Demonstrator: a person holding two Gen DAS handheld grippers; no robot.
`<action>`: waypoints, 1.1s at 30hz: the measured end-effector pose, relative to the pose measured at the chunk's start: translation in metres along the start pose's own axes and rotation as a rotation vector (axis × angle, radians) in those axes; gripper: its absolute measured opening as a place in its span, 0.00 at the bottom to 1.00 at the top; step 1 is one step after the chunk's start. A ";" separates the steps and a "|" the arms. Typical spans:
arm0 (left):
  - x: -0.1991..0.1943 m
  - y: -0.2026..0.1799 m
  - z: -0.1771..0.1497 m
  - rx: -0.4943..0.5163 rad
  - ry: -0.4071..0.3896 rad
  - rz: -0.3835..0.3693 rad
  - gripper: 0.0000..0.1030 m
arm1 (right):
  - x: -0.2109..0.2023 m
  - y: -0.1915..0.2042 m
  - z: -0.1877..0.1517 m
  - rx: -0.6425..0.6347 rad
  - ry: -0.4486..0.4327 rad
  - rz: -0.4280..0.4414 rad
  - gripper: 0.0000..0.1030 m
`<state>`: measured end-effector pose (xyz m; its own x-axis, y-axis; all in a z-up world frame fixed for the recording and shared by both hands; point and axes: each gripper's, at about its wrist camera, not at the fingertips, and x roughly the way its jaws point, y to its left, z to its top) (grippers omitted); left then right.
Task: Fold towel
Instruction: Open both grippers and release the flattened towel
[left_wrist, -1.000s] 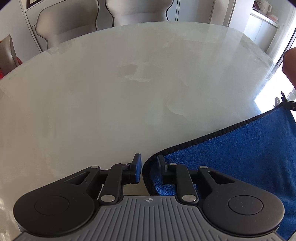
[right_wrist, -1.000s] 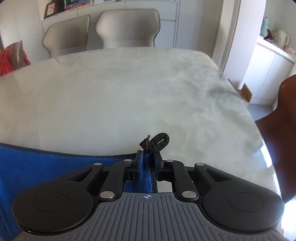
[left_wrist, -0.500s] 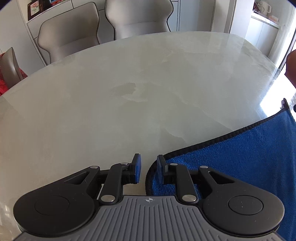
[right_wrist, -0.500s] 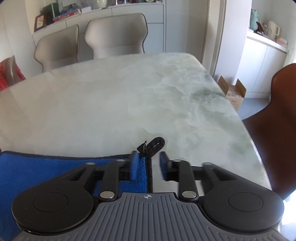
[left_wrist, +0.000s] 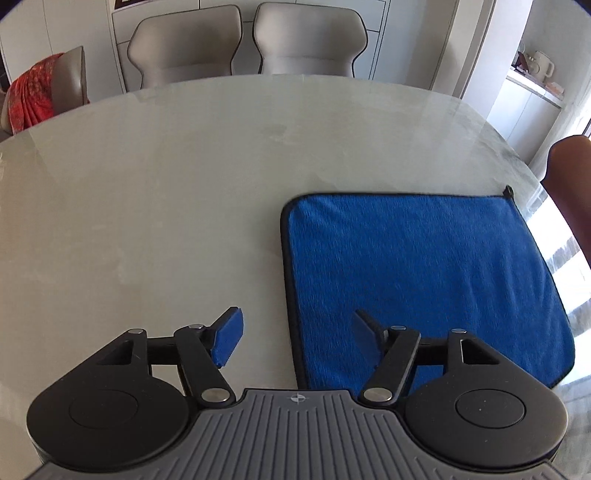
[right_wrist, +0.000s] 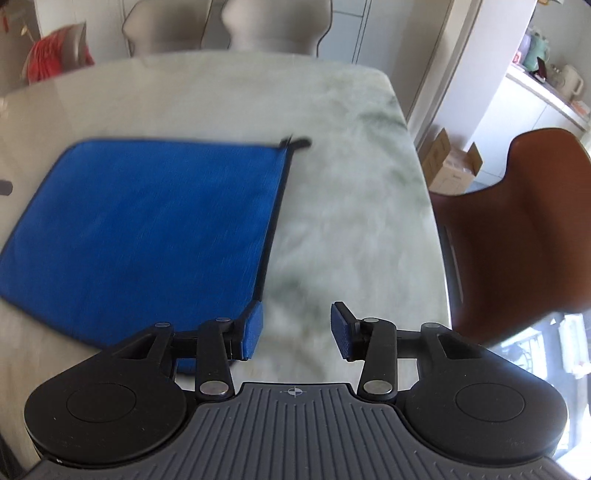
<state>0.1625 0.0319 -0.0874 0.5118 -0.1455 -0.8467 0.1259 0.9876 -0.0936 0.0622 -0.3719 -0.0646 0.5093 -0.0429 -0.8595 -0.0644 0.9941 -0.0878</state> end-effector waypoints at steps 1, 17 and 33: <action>0.001 0.000 -0.007 -0.022 0.011 -0.006 0.67 | -0.001 0.006 -0.008 0.009 0.000 -0.004 0.40; 0.014 -0.020 -0.059 -0.169 0.125 -0.018 0.67 | 0.039 0.035 -0.030 0.226 -0.091 0.166 0.40; 0.001 -0.029 -0.073 -0.293 0.094 0.146 0.67 | 0.047 0.022 -0.038 0.042 -0.062 0.240 0.41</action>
<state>0.0979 0.0074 -0.1239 0.4240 -0.0085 -0.9056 -0.1999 0.9744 -0.1028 0.0522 -0.3555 -0.1262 0.5352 0.1997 -0.8208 -0.1543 0.9784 0.1374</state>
